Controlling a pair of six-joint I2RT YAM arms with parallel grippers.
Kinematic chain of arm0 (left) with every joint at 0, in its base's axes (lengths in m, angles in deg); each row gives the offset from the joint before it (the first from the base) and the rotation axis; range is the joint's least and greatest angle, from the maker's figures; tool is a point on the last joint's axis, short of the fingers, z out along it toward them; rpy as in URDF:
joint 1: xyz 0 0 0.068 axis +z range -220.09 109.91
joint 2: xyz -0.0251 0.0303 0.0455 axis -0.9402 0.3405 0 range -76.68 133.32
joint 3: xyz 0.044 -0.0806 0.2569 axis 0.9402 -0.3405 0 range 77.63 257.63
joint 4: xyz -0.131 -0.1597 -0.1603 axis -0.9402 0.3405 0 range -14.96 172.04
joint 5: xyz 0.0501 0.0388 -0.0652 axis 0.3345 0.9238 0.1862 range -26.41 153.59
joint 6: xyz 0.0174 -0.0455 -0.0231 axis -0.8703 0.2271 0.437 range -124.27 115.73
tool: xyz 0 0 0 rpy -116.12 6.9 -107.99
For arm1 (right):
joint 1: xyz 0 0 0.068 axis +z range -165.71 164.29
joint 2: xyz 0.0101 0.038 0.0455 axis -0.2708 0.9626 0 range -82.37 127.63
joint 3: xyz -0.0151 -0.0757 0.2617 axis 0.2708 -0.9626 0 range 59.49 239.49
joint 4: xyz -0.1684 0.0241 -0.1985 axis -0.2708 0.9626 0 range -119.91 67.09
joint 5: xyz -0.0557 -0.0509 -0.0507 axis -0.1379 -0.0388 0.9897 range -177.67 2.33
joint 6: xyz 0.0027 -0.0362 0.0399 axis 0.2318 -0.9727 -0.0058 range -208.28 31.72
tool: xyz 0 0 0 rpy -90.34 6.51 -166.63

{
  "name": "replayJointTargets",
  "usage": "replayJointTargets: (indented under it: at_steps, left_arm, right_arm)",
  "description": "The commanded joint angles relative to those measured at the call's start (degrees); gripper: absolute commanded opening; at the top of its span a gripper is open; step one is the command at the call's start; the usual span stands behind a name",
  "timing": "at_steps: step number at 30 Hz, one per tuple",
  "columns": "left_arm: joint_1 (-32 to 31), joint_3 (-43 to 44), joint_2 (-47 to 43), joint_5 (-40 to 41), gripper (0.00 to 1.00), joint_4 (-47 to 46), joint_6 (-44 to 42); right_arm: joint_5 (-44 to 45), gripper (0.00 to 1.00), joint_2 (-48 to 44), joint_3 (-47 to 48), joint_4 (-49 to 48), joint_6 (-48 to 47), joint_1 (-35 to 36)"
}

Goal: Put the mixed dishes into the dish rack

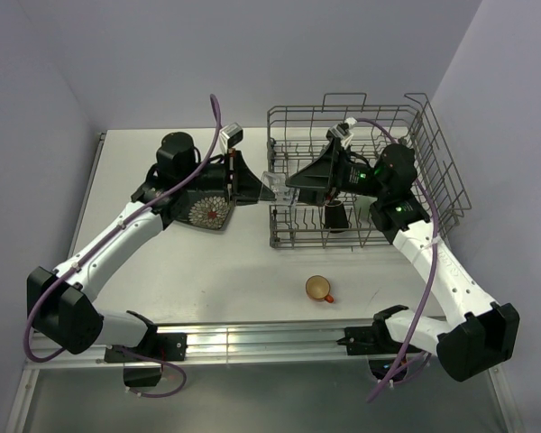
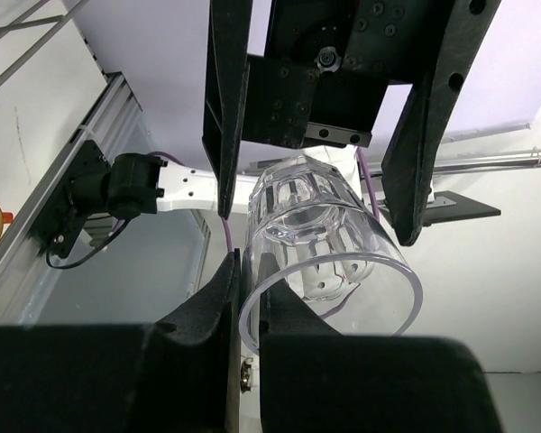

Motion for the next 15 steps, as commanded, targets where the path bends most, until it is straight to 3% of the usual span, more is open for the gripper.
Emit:
replayJointTargets:
  at_steps: [1,12,14,15]
  left_arm:
    - [0.73,-0.2,-0.59,-1.4,0.0,-5.02,1.42]
    - [0.82,-0.11,0.29,-1.67,0.0,-4.76,1.6]
    - [0.82,-0.11,0.55,-1.58,0.0,-4.84,1.51]
    - [0.82,-0.11,0.64,-1.49,0.0,-5.11,1.6]
  right_arm:
    - [-0.6,0.9,-0.84,2.01,-2.42,-0.14,0.68]
    - [-0.6,0.75,1.62,4.38,-3.03,0.21,2.26]
    - [-0.42,0.65,2.06,4.38,-3.47,0.56,2.44]
    - [-0.42,0.41,2.15,4.21,-4.08,0.74,2.61]
